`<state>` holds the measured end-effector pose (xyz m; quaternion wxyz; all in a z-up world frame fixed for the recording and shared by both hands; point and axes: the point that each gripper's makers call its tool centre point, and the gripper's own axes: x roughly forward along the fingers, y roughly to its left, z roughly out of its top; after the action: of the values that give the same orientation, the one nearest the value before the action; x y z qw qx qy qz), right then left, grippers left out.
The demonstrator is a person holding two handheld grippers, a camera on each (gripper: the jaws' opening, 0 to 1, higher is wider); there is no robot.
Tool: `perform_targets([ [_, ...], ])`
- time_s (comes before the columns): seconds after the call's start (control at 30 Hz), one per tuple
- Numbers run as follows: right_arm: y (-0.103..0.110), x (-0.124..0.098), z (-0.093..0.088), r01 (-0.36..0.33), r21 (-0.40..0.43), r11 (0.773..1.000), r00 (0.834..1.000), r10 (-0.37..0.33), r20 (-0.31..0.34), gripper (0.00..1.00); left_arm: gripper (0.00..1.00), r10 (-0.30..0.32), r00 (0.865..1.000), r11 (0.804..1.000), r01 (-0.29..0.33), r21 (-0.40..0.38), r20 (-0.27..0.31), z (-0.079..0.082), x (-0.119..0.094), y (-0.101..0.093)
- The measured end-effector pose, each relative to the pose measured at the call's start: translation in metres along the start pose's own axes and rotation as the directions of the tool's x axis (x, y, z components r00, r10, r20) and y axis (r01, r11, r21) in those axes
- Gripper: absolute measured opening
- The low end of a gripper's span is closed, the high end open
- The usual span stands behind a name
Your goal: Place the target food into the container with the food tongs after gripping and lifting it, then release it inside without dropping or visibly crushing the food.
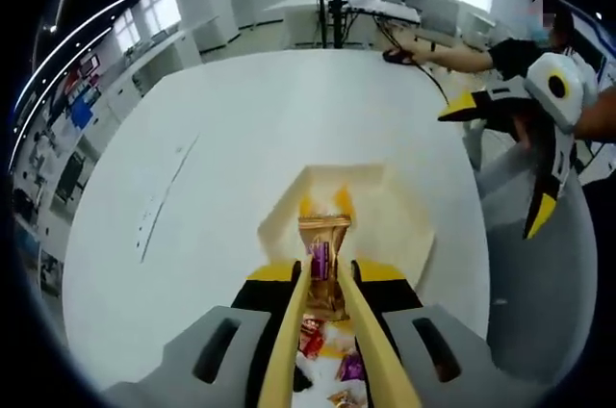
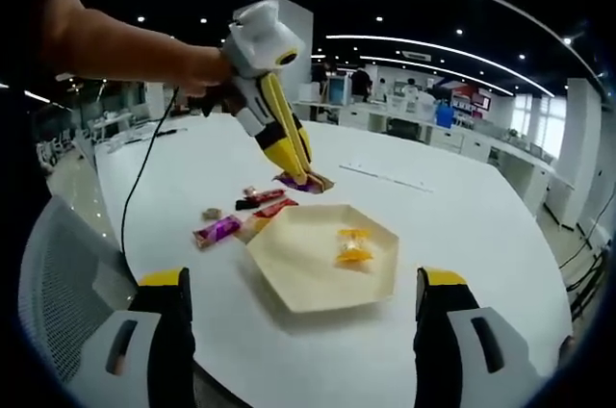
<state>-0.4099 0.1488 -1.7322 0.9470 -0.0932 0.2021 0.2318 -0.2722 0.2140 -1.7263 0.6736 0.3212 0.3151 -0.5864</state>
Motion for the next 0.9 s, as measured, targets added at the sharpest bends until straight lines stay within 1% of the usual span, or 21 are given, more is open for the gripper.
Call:
perform_targets([
  [0.1,0.0001,0.0001,0.0001,0.000,-0.002,1.000,1.000,0.000,0.000,0.95,0.21,-0.014,1.000,1.000,0.014,-0.011,0.012,0.0032,0.0012,-0.0035],
  [0.23,0.0005,0.0001,-0.0004,-0.001,-0.003,1.000,1.000,0.001,-0.003,0.94,0.22,-0.008,1.000,1.000,0.008,0.000,0.023,0.0050,0.0007,-0.0034],
  [0.73,0.0017,0.0004,-0.0018,-0.007,-0.005,1.000,1.000,0.007,-0.011,0.93,0.24,0.019,0.998,1.000,-0.019,-0.002,0.052,0.0056,-0.0055,0.0056],
  [0.9,0.0020,0.0008,-0.0022,-0.010,-0.004,1.000,1.000,0.010,-0.014,0.93,0.25,0.013,0.999,1.000,-0.013,-0.005,0.051,0.0028,-0.0073,0.0046],
])
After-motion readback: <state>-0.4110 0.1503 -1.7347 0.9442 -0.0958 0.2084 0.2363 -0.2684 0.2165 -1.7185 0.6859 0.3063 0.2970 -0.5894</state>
